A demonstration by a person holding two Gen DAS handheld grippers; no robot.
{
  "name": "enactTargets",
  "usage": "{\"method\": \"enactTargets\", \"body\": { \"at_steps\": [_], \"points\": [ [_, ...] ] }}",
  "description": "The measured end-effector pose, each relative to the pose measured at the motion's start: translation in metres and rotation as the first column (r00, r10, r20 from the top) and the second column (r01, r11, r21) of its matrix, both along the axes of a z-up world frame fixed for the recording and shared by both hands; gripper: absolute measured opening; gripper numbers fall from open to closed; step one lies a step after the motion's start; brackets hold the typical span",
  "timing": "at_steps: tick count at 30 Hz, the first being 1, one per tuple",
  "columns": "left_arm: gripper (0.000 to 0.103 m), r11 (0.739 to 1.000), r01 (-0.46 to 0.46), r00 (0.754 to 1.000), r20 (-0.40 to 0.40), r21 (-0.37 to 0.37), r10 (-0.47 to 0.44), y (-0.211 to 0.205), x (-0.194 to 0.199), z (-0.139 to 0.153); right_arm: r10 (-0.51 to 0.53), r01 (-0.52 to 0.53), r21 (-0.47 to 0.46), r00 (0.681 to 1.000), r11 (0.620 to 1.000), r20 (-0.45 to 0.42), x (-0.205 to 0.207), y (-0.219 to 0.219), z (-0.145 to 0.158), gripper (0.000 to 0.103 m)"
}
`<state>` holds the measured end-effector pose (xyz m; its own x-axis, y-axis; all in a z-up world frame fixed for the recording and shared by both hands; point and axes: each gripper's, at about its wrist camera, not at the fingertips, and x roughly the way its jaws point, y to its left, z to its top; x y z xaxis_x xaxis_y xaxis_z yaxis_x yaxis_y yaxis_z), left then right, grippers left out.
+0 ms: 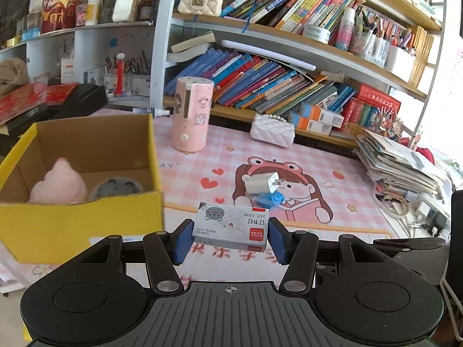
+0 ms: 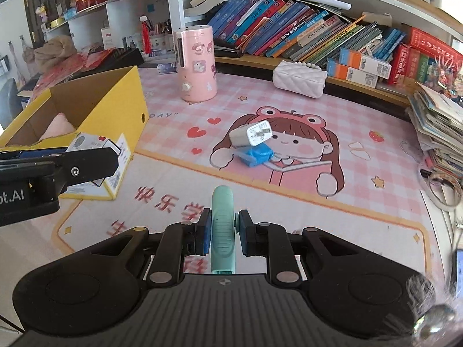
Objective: Organize objects
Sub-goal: 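Carry the medicine box in the left tool while the right tool carries the roller to the yellow box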
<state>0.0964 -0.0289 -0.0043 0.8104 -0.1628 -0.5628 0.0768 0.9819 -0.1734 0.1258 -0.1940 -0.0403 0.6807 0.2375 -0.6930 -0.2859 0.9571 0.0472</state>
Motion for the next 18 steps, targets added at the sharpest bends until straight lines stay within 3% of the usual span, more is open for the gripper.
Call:
{"method": "enactTargets", "body": {
  "at_steps": [18],
  "points": [
    [0.054,0.995,-0.104,0.994,-0.012,0.002,0.104,0.107,-0.090,0.001,0.059,-0.059,0.017,0.998,0.998,-0.014,-0.097,0.096,0.004,0.018]
  ]
}}
